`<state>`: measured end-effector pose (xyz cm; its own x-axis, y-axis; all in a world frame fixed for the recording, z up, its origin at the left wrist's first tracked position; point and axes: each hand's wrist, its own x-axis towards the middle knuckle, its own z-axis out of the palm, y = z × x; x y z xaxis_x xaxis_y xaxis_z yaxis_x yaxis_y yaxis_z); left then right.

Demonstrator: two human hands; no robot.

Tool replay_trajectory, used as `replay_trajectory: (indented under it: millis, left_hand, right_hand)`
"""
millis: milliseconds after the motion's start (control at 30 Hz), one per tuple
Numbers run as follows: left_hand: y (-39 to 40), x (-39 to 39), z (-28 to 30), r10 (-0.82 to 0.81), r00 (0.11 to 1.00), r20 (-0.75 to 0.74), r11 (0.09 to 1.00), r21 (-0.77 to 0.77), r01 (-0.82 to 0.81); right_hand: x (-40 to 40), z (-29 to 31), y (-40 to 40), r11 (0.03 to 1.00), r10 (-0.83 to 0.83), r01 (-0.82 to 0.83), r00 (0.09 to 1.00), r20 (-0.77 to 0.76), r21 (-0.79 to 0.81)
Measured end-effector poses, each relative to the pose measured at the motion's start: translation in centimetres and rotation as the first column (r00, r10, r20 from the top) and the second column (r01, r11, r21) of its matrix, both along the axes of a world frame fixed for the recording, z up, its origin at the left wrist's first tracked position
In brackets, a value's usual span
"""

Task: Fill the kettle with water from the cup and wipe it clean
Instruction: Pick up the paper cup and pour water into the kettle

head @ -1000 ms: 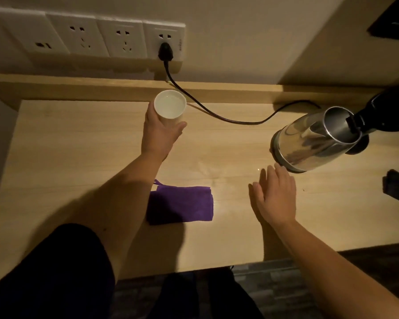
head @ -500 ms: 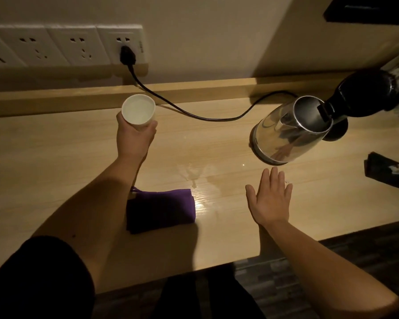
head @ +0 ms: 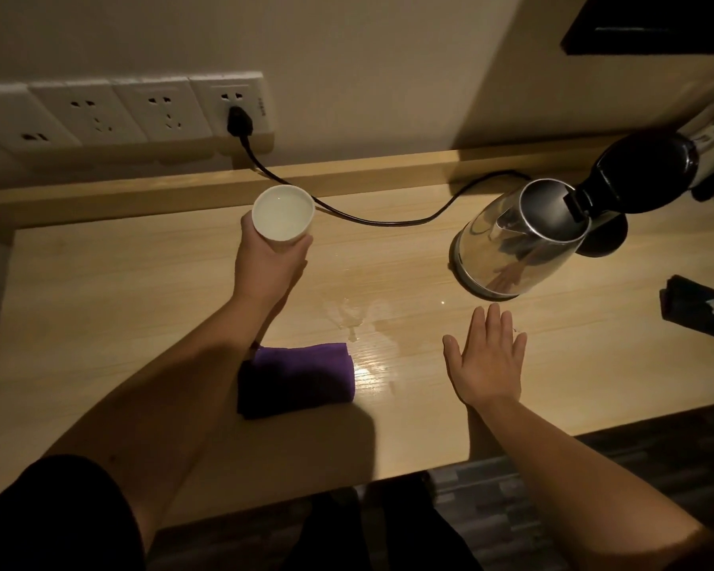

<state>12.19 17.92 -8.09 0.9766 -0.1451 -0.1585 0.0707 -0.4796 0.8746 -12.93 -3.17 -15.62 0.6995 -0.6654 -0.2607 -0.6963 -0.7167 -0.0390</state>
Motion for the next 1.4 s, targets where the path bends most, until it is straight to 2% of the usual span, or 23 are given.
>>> replay_trajectory:
  millis: [267, 467, 667, 1000, 1400]
  left_hand:
    - [-5.0, -1.1, 3.6, -0.328, 0.944, 0.049, 0.945, 0.009, 0.328]
    - [-9.4, -1.7, 6.3, -0.477, 0.872, 0.114, 0.879, 0.048, 0.474]
    - [-13.7, -2.3, 8.7, -0.618, 0.768, 0.167, 0.786, 0.171, 0.594]
    - [-17.7, -1.9, 10.1, -0.765, 0.606, 0.217, 0.642, 0.326, 0.694]
    - [-19.9, -1.4, 10.4, -0.856, 0.478, 0.196, 0.512, 0.444, 0.735]
  right_hand:
    - [0.0, 0.0, 0.0, 1.0, 0.004, -0.004, 1.0, -0.015, 0.002]
    - [0.0, 0.1, -0.2, 1.0, 0.015, -0.014, 0.999, -0.03, 0.013]
    - [0.0, 0.5, -0.2, 1.0, 0.015, -0.015, 1.0, -0.018, 0.02]
    - [-0.1, 0.2, -0.3, 0.998, 0.013, -0.012, 1.0, -0.021, 0.057]
    - [0.0, 0.1, -0.7, 0.997, 0.013, -0.012, 1.0, -0.023, 0.072]
